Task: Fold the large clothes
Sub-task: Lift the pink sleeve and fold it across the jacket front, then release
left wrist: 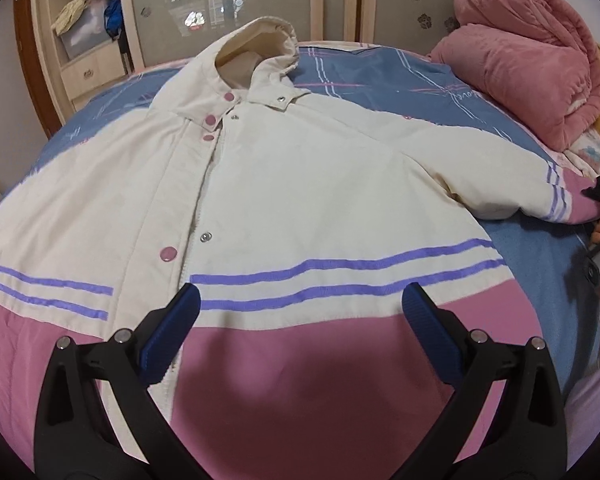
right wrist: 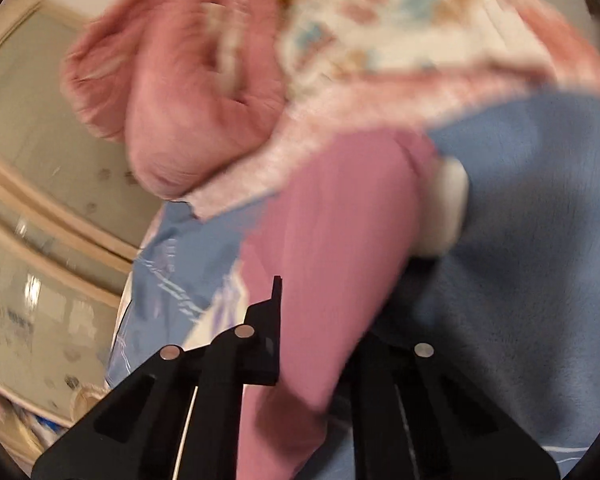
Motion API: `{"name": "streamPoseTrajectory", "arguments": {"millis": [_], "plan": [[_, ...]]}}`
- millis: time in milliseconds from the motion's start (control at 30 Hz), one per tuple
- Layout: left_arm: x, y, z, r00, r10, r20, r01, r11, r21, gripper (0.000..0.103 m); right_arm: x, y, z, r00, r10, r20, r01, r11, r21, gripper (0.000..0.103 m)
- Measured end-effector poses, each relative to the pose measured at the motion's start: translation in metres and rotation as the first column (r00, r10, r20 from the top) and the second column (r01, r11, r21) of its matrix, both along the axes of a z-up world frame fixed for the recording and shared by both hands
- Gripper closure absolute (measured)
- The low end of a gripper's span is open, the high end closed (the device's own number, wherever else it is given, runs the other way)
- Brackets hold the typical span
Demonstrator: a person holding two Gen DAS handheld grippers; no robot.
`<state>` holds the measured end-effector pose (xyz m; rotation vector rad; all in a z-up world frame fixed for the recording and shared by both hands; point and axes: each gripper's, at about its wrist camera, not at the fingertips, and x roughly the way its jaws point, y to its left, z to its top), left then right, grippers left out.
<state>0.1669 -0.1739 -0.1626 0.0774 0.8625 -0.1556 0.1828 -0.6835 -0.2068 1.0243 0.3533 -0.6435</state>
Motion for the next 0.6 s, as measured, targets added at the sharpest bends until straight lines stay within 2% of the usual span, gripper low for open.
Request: {"name": "streamPoseTrajectory", "arguments": {"millis": [33, 100, 233, 400, 600], "plan": [[0.002, 0.000, -0.003, 1.000, 0.006, -0.016, -0.006, 1.000, -0.013, 0.002, 0.001, 0.011, 0.017, 0.999, 0.032, 0.023, -0.030, 0.996, -0.078, 0.092], [0.006, 0.000, -0.011, 0.998, 0.017, -0.054, -0.019, 0.999, -0.037, 0.002, 0.001, 0.027, 0.039, 0.993, 0.096, 0.073, -0.083, 0.983, -0.163, 0.092], [0.012, 0.001, -0.022, 0.994, 0.045, -0.103, -0.051, 0.997, -0.052, 0.002, 0.007, 0.053, 0.059, 0.953, 0.248, 0.172, -0.207, 0.953, -0.223, 0.092], [0.015, 0.011, -0.022, 0.989, 0.108, -0.098, -0.114, 0.992, -0.058, 0.002, 0.023, 0.078, 0.067, 0.937, 0.324, 0.132, -0.278, 0.919, -0.279, 0.092], [0.016, 0.021, -0.024, 0.984, 0.149, -0.096, -0.157, 0.985, -0.076, 0.002, 0.027, 0.084, 0.068, 0.934, 0.340, 0.114, -0.297, 0.912, -0.283, 0.092]]}}
